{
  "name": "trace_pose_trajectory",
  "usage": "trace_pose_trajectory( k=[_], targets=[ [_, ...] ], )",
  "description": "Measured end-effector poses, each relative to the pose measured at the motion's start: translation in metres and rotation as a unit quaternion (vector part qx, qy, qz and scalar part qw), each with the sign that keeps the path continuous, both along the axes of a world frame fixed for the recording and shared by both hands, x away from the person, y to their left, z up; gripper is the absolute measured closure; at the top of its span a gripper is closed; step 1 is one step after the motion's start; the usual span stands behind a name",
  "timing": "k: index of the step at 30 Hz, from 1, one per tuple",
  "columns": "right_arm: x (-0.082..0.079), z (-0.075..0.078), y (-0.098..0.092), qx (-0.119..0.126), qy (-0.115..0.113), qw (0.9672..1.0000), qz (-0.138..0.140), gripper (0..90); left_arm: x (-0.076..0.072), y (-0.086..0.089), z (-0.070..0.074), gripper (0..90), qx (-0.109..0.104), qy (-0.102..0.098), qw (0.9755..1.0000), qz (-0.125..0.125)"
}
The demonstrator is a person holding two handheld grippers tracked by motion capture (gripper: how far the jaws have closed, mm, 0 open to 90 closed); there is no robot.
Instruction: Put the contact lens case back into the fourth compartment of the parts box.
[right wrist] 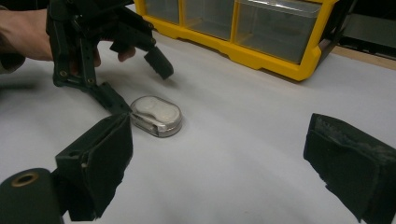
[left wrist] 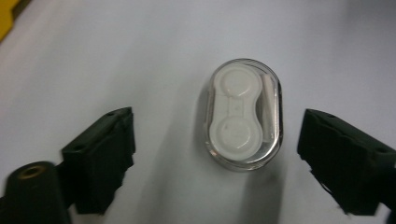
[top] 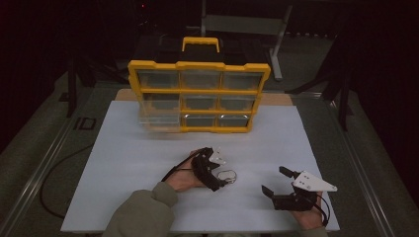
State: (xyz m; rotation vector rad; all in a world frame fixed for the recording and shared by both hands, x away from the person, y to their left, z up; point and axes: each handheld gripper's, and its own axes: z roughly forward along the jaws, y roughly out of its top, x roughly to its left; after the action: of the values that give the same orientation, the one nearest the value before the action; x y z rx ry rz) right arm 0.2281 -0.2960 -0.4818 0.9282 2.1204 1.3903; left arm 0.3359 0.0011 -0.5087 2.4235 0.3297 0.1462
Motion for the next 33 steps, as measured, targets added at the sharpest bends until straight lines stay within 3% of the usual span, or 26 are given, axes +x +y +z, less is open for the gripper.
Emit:
trace_pose_trajectory(
  k=[7, 14, 15, 23, 33],
  targets=[
    [0.0, 0.0, 0.0, -0.001, 0.0, 1.0, -0.001, 7.9, 0.0, -0.005, -0.005, 30.5, 0.011, -0.001, 0.9998, -0.015],
    [0.0, 0.0, 0.0, -0.001, 0.0, 1.0, 0.0, 7.9, 0.0, -0.009, -0.009, 42.5, 0.006, 0.007, 0.9996, -0.028],
    [0.0, 0.0, 0.0, -0.001, 0.001, 1.0, -0.001, 7.9, -0.001, -0.008, -0.008, 47.4, 0.007, 0.005, 0.9992, -0.04],
    [0.0, 0.0, 0.0, -0.001, 0.001, 1.0, -0.001, 7.9, -0.002, -0.005, -0.005, 49.3, 0.015, 0.006, 0.9988, -0.047],
    [0.0, -0.001, 0.0, -0.001, 0.002, 1.0, 0.001, 7.9, -0.002, 0.006, 0.009, 49.3, 0.02, -0.003, 0.9989, -0.042]
  ],
)
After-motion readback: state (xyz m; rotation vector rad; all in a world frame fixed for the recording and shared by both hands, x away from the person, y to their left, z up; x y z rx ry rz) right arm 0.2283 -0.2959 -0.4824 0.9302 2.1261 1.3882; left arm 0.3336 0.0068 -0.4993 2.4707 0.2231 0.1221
